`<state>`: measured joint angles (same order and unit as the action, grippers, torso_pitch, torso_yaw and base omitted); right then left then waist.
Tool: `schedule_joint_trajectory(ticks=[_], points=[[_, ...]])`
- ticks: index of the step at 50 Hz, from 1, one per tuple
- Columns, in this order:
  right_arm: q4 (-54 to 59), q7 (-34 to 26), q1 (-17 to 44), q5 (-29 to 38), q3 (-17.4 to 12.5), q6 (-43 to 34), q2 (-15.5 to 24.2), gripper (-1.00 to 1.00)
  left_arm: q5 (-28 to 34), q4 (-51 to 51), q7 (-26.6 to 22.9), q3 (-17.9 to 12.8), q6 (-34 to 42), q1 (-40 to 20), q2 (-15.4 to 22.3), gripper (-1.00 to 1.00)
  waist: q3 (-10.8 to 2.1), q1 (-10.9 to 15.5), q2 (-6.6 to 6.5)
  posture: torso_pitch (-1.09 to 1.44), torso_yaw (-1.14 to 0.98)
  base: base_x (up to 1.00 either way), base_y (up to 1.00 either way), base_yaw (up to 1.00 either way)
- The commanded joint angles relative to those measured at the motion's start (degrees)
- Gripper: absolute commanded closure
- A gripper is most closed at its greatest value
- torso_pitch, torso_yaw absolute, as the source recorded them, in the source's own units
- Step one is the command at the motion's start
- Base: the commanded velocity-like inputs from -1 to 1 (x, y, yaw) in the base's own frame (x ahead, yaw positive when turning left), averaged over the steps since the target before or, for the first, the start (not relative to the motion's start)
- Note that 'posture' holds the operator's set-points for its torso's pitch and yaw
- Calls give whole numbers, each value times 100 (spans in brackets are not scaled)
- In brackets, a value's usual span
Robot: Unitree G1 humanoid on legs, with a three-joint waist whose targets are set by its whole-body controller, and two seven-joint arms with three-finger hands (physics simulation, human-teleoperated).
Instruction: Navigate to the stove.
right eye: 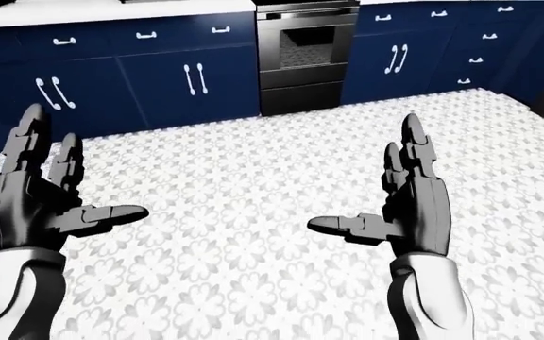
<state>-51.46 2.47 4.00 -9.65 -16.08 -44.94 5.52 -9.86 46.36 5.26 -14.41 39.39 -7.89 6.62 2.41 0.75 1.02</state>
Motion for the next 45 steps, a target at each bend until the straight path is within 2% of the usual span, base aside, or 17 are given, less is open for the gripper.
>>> schedule_joint_trajectory(ticks=[1,4,5,13,25,26,27,28,30,32,34,36,37,39,45], points=[[-281,-40,161,-65,8,170,11,-100,32,210,29,-96,-190,-133,67,-100,-125,6,-2,0,0,0,0,0],[-321,-13,198,-173,-25,108,-4,-100,50,223,23,-67,-188,-120,63,-100,-205,-76,-285,0,0,0,0,0],[-332,2,202,-169,-14,84,16,-100,52,211,17,-61,-197,-120,58,-100,-147,-70,-174,0,0,0,0,0],[-352,30,217,-228,-38,69,43,-100,68,222,3,-43,-176,-129,57,-100,-189,-52,-107,0,0,0,0,0],[-305,79,217,-286,-83,118,52,-100,78,179,-3,-50,-221,-122,48,-100,-201,-33,-78,0,0,1,-1,0],[-316,83,210,-288,-81,120,54,-100,73,205,2,-52,-196,-123,48,-100,-296,-38,-107,0,0,3,-5,0],[-319,85,203,-290,-80,121,54,-100,73,213,2,-54,-193,-116,47,-100,-203,-44,-104,0,0,3,-5,0],[-329,88,200,-294,-81,119,52,-100,72,209,0,-59,-199,-113,46,-100,-168,-46,-87,0,0,4,-5,0],[-357,98,189,-301,-85,109,49,-100,74,189,-10,-62,-233,-102,44,-100,-168,-53,-61,0,0,5,-5,0],[-353,100,177,-296,-80,136,45,-100,65,192,-12,-74,-232,-96,42,-100,-182,-48,10,0,0,8,-7,0],[-353,102,176,-293,-77,136,50,-100,62,202,-9,-77,-222,-99,44,-100,-146,-31,168,0,0,12,-9,0],[-363,103,171,-294,-77,132,49,-100,65,194,-8,-77,-232,-95,44,-100,-85,-47,60,0,0,13,-10,0],[-356,100,169,-291,-76,138,51,-100,62,203,-6,-77,-223,-96,44,-100,-63,-37,114,0,0,13,-10,0],[-366,104,177,-297,-83,125,52,-100,64,214,-3,-70,-213,-95,45,-100,-82,-36,128,0,0,13,-10,0],[-355,106,209,-320,-107,104,66,-100,84,196,-2,-40,-216,-109,46,-100,-17,-5,-39,0,0,14,-10,0]])
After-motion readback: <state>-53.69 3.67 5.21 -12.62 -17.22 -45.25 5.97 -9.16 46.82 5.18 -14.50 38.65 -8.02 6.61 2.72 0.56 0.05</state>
